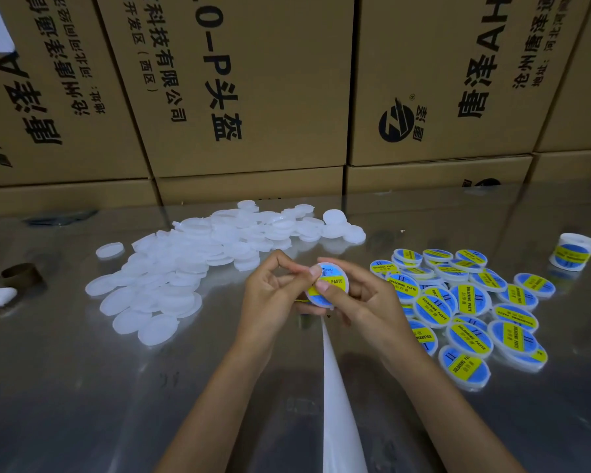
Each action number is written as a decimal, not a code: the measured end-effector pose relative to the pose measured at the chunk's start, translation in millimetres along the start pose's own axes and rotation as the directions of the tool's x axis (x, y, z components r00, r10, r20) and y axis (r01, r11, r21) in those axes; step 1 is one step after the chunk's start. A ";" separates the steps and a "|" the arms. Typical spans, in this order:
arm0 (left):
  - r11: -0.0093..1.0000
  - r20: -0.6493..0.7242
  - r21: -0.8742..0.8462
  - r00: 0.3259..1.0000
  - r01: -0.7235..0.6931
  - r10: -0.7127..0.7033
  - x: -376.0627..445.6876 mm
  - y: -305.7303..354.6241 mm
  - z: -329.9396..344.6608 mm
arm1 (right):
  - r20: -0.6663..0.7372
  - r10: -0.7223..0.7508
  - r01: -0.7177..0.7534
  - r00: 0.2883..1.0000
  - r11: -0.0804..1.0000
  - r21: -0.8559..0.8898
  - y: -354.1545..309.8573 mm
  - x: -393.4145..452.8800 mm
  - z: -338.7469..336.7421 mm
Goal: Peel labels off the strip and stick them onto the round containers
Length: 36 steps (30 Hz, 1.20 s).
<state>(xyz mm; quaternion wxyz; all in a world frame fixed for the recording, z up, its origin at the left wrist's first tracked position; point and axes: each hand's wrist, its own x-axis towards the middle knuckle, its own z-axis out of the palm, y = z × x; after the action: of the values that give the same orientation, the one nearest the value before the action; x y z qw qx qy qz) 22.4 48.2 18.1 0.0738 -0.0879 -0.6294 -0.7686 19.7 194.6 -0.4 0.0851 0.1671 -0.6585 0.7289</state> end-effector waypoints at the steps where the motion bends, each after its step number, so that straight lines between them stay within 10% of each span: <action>1: 1.000 0.004 0.007 1.000 0.000 0.000 0.1 -0.1 0.0 | -0.016 -0.005 0.005 1.000 1.000 -0.012 0.9 0.4 -0.9; 11: 0.996 0.218 0.053 0.973 0.065 -0.075 -0.3 -4.8 4.1 | -0.169 0.003 -0.011 0.986 0.999 -0.044 3.1 1.0 -2.6; 26: 0.996 -0.122 -0.023 0.989 0.087 -0.089 3.1 -5.3 -5.8 | 0.084 0.071 -0.066 0.994 0.996 -0.062 3.5 -0.5 3.1; 36: 0.996 -0.024 0.013 0.996 0.083 -0.083 3.3 -6.4 -0.5 | -0.076 0.015 -0.022 0.997 0.996 -0.081 7.3 1.3 -3.4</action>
<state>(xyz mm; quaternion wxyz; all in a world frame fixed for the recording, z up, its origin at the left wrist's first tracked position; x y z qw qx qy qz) 17.8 48.9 12.7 0.0498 -0.0521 -0.6369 -0.7676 15.6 197.1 -7.0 0.1098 0.1299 -0.6857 0.7077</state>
